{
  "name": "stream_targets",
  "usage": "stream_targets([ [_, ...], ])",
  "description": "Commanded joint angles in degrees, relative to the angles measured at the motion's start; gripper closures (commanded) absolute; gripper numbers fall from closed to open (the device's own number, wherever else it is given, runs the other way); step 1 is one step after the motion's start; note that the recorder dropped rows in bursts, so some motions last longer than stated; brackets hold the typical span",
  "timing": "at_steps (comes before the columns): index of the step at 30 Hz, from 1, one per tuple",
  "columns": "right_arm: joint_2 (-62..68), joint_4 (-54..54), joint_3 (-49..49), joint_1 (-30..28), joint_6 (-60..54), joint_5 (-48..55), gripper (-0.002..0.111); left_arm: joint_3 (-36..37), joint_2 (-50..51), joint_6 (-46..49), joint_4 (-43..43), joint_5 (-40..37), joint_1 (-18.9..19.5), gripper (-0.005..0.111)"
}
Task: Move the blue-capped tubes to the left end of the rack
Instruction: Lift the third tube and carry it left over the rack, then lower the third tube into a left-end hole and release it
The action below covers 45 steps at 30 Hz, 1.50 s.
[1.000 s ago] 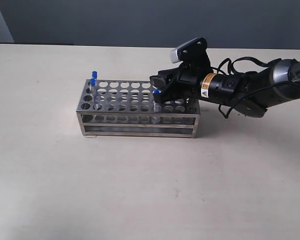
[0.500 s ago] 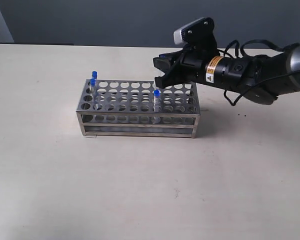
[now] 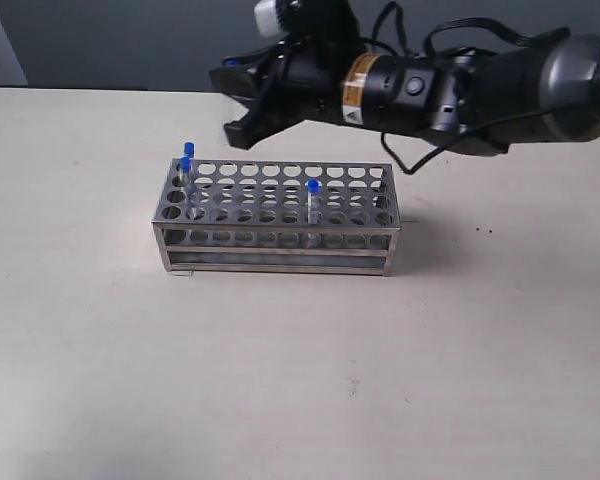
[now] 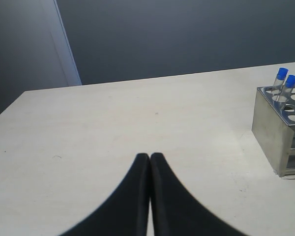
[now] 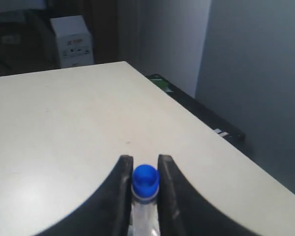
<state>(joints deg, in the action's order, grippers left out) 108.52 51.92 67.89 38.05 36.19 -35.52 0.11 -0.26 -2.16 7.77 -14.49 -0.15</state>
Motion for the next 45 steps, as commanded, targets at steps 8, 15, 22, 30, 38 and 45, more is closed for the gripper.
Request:
stream_targets([
  [8,6.34,0.61,5.16,8.35,0.49,3.82,0.108,-0.11,0.26,-0.2,-0.01,0.77,-0.39,0.106],
  [15,8.65,0.51,6.23,8.64,0.49,5.33,0.108,-0.11,0.26,-0.2,-0.01,0.77,-0.39,0.106],
  [22,11.0,0.51,8.56,8.64,0.49,5.43,0.108,-0.11,0.26,-0.2,-0.01,0.77,-0.39,0.106],
  [30,13.65,0.63,11.25,8.64,1.0,6.83,0.108,-0.11,0.26,-0.2,-0.01,0.77,-0.39,0.106],
  [38,16.5,0.51,11.25,8.64,1.64,6.83,0.108,-0.11,0.26,-0.2,-0.01,0.77,-0.39,0.106],
  [45,16.85,0.51,11.25,8.64,1.64,6.83,0.081,-0.11,0.26,-0.2,-0.01,0.77,-0.39,0.106],
])
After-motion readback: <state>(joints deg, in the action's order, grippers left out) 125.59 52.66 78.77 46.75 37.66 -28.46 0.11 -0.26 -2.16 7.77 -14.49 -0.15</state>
